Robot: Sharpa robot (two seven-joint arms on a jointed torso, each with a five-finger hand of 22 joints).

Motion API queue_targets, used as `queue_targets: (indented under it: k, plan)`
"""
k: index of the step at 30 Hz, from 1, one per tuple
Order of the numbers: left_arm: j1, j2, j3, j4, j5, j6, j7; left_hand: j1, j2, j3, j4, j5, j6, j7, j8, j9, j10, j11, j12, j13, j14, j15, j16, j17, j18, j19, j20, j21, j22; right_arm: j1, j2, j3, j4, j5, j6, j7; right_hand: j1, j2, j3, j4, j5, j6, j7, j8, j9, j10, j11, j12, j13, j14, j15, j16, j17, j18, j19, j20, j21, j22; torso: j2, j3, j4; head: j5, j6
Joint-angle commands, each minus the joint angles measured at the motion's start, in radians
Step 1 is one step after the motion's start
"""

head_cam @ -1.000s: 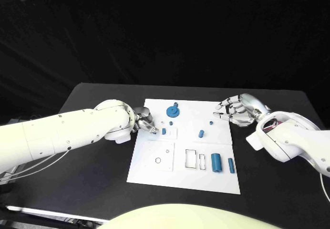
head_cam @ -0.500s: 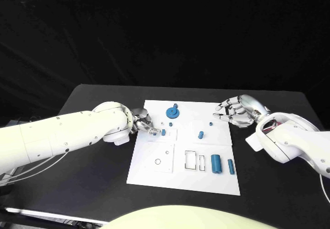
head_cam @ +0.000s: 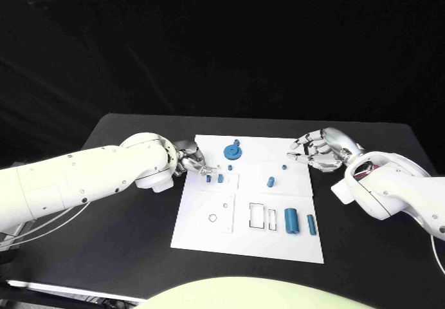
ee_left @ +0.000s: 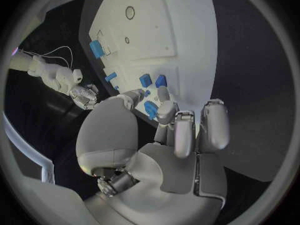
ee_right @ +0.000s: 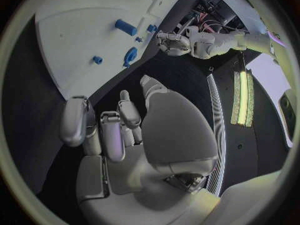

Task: Assemble the parts on the task board

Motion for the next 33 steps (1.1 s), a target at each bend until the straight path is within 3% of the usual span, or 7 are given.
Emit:
queue_targets:
  k: [1, 4, 6, 11, 15, 19, 33]
  plan:
    - [0.002, -0.005, 0.012, 0.009, 0.072, -0.035, 0.036, -0.021, 0.002, -0.030, 0.000, -0.001, -0.011, 0.007, -0.010, -0.002, -0.024, 0.006, -0.019, -0.027, 0.094, 0.007, -0.012, 0.230, -0.002, -0.024, 0.002, -0.015, -0.023, -0.001, 0.001, 0.000, 0.000, -0.008, -0.001, 0.007, -0.008, 0.004, 0.005, 0.002, -0.005, -0.005, 0.000, 0.004, -0.001, 0.001, -0.004, -0.002, -0.001, 0.069, -0.006, -0.004, 0.125, 0.019, 0.000, -0.006, -0.004, 0.047, 0.001, 0.0004, -0.0009, 0.000, 0.002]
    - [0.005, -0.010, 0.021, 0.009, 0.130, -0.070, 0.101, -0.018, 0.018, -0.069, -0.001, -0.006, -0.060, 0.027, -0.022, 0.001, -0.110, 0.025, -0.082, -0.121, 0.066, 0.022, -0.050, 0.165, 0.015, -0.087, 0.014, -0.057, -0.103, -0.001, 0.001, 0.000, -0.002, -0.008, -0.002, 0.007, -0.008, 0.004, 0.005, 0.002, -0.005, -0.005, 0.000, 0.004, -0.001, 0.001, -0.004, -0.002, -0.001, 0.069, -0.006, -0.004, 0.125, 0.019, 0.000, -0.006, -0.004, 0.047, 0.000, 0.0006, -0.0018, -0.001, 0.003]
    - [0.008, -0.009, 0.024, 0.005, 0.161, -0.101, 0.169, 0.004, 0.042, -0.090, 0.000, -0.005, -0.156, 0.072, -0.048, -0.012, -0.312, 0.068, -0.206, -0.310, -0.027, 0.060, -0.158, -0.001, 0.050, -0.238, 0.043, -0.166, -0.285, -0.001, 0.001, 0.000, -0.003, -0.008, -0.004, 0.007, -0.008, 0.004, 0.005, 0.002, -0.005, -0.005, 0.000, 0.004, -0.001, 0.001, -0.004, -0.002, -0.001, 0.069, -0.006, -0.004, 0.125, 0.019, 0.000, -0.006, -0.004, 0.047, 0.000, 0.0017, -0.0020, -0.002, 0.004]
    - [0.010, 0.009, 0.020, -0.005, 0.106, -0.149, 0.354, 0.227, 0.044, -0.036, -0.007, 0.006, -0.294, 0.143, -0.080, -0.081, -0.495, 0.135, -0.244, -0.374, -0.298, 0.122, -0.389, -0.329, 0.103, -0.487, 0.101, -0.406, -0.593, -0.001, 0.003, 0.000, -0.004, -0.008, -0.009, 0.008, -0.008, 0.004, 0.007, 0.001, -0.005, -0.006, 0.000, 0.005, -0.002, 0.000, -0.004, -0.004, -0.003, 0.068, -0.006, -0.005, 0.123, 0.020, -0.002, -0.006, -0.009, 0.045, 0.002, 0.0016, -0.0019, -0.009, 0.008]
    - [0.009, 0.030, 0.009, -0.007, 0.008, -0.195, 0.468, 0.364, 0.003, 0.018, -0.017, 0.002, -0.279, 0.144, -0.097, -0.149, -0.511, 0.136, -0.247, -0.418, -0.372, 0.127, -0.434, -0.416, 0.108, -0.493, 0.112, -0.449, -0.617, -0.001, 0.003, 0.000, -0.005, -0.008, -0.013, 0.012, -0.008, 0.004, 0.007, 0.001, -0.004, -0.007, 0.000, 0.005, -0.002, 0.000, -0.004, -0.004, -0.003, 0.068, -0.006, -0.006, 0.122, 0.020, -0.002, -0.006, -0.010, 0.044, 0.003, -0.0003, -0.0019, -0.014, 0.011]
    - [0.008, 0.052, -0.005, -0.020, -0.129, -0.220, 0.506, 0.412, -0.044, 0.011, -0.009, -0.006, -0.293, 0.142, -0.161, -0.260, -0.550, 0.135, -0.469, -0.611, -0.440, 0.135, -0.509, -0.535, 0.109, -0.488, 0.115, -0.508, -0.652, -0.001, 0.004, 0.000, -0.005, -0.007, -0.016, 0.014, -0.008, 0.004, 0.007, 0.001, -0.004, -0.007, 0.000, 0.005, -0.002, -0.001, -0.004, -0.004, -0.003, 0.067, -0.006, -0.008, 0.117, 0.021, -0.004, -0.006, -0.013, 0.042, 0.003, 0.0006, -0.0033, -0.015, 0.014]
    - [0.005, 0.127, -0.033, -0.122, -0.352, -0.156, 0.492, 0.492, -0.051, -0.052, -0.019, 0.003, -0.217, 0.112, -0.212, -0.371, -0.516, 0.140, -0.573, -0.744, -0.414, 0.128, -0.462, -0.577, 0.107, -0.461, 0.111, -0.503, -0.644, -0.001, 0.009, 0.000, -0.006, -0.007, -0.019, 0.019, -0.007, 0.006, 0.009, 0.001, -0.004, -0.008, 0.000, 0.006, -0.002, -0.002, -0.004, -0.005, -0.005, 0.065, -0.006, -0.011, 0.112, 0.022, -0.006, -0.006, -0.018, 0.040, 0.004, -0.0008, -0.0027, -0.022, 0.020]
